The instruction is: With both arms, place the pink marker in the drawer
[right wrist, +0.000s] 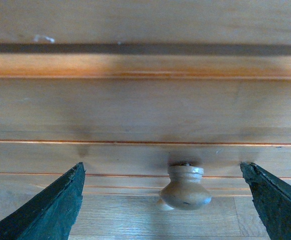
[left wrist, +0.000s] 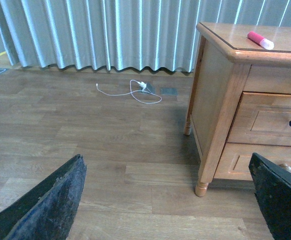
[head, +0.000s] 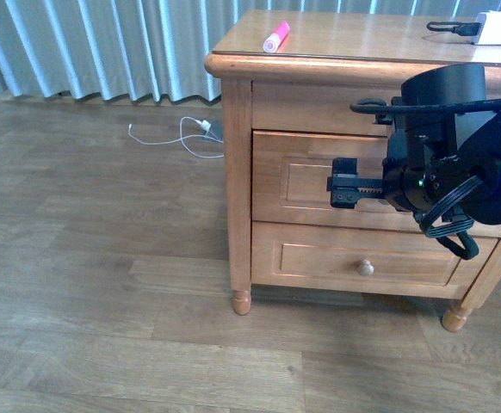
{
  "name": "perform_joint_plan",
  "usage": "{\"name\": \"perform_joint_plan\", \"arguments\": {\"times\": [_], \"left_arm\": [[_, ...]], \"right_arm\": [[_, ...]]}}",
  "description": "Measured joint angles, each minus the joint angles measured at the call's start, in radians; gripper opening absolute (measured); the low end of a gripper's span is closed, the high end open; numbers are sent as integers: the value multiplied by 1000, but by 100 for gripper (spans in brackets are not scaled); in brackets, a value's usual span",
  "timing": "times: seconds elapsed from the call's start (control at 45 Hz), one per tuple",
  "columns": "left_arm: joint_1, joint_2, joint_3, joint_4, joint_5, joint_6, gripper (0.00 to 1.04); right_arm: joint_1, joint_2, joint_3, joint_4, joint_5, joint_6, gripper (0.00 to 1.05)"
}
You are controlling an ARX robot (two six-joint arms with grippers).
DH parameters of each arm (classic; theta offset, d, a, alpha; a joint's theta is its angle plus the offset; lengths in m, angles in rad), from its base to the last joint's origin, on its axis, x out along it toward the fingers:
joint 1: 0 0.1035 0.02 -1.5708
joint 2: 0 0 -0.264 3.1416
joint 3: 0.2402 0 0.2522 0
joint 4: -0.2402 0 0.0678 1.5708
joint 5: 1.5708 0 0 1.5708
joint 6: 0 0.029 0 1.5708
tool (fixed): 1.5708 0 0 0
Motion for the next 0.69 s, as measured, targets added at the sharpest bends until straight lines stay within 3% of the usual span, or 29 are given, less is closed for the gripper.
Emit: {"name": "perform_joint_plan", "arguments": {"times": [0.156, 0.622, 0.689], "left_arm": [[0, 0, 0, 0, 0, 0, 99], [0, 0, 0, 0, 0, 0, 99], [0, 0, 0, 0, 0, 0, 99]], "right_arm": [[-2, 9, 8, -6, 7, -1, 93], [-8, 26, 21, -16, 21, -14, 29], [-10, 26, 21, -18, 19, -21, 24]]}}
